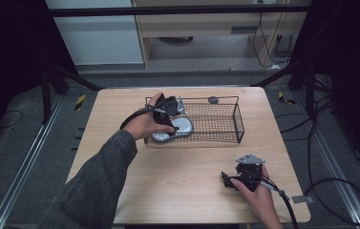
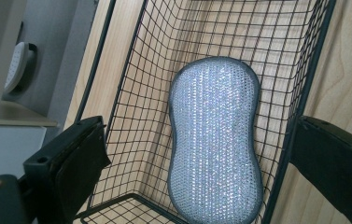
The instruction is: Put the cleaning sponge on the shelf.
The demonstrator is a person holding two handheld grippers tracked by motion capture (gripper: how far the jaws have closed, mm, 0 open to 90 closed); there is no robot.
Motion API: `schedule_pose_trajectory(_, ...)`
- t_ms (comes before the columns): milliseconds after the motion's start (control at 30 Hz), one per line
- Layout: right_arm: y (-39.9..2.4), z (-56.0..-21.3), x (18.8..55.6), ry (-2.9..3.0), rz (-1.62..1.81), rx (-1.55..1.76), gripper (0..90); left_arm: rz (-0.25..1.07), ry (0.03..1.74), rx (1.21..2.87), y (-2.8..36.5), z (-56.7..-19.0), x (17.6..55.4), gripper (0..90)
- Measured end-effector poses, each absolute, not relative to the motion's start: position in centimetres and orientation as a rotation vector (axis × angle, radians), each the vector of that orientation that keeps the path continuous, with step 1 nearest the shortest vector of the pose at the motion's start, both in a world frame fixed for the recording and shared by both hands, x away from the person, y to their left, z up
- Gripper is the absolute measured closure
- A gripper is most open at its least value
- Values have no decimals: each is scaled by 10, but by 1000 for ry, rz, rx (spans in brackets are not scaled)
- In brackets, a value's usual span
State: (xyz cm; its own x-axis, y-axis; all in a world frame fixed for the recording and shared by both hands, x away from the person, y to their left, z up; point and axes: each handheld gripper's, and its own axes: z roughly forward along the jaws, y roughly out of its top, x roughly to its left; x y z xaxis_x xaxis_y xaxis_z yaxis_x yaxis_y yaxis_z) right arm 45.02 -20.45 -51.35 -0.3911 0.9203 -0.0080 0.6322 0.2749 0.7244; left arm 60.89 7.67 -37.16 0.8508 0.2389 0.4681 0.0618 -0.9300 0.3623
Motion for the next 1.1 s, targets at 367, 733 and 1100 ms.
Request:
schedule_pose_trajectory(367,-204,-514,450,2121,903,1399,7,744,221,2685,76,-371,602,32)
schedule_pose_trajectory(733,-204,-514,450,2120,903,1402,7,743,231,2662,76,-371,594,29)
schedule_pose_trajectory(1100,-204,-513,449,2117,902,1409,7,718,274,2599,79,-371,580,30)
